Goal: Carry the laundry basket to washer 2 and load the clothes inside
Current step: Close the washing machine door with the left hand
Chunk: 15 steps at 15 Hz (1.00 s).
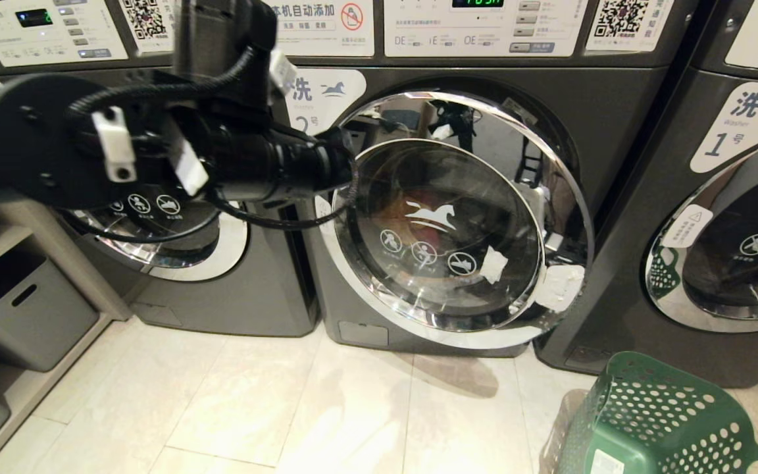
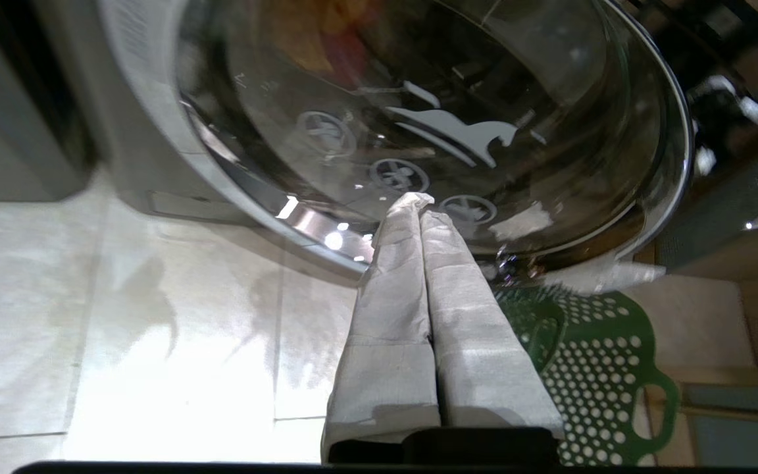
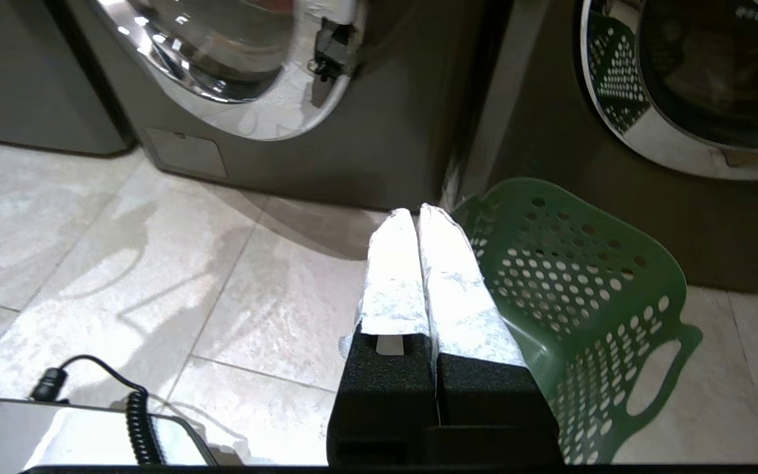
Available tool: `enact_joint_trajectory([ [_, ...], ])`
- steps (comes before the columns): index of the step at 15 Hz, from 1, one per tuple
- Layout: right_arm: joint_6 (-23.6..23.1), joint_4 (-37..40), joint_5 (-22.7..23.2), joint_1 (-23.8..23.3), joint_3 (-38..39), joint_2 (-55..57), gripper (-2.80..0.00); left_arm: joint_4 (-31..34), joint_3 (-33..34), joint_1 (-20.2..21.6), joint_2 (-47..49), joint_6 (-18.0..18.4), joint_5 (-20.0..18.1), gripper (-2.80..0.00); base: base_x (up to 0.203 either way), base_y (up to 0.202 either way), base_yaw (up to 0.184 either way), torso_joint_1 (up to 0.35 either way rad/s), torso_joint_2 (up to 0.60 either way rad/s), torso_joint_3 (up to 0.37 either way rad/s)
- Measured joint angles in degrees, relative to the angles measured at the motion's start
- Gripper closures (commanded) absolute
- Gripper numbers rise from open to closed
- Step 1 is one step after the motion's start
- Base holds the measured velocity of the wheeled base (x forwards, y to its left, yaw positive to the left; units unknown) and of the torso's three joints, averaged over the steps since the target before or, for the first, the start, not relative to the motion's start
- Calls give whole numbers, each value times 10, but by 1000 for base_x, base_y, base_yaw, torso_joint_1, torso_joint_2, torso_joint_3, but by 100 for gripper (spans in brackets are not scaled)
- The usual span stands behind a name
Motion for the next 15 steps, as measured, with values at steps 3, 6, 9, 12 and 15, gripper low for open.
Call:
enact_joint_trajectory([
  [3,1,8,36,0,-71,86,0,43,52,61,-120,45,54,0,0,0,0,0,0,0],
  [6,1,-8,42,-1,-157,245,0,50,206,122,-259,93,69,0,0,0,0,0,0,0],
  [9,2,-78,42,-1,-227,462,0,55,385,162,-402,134,81,0,0,0,0,0,0,0],
  [12,0,-234,41,1,-267,697,0,82,461,180,-496,150,150,0,0,0,0,0,0,0],
  [15,0,-432,41,12,-292,908,0,92,474,184,-531,151,172,0,0,0,0,0,0,0],
])
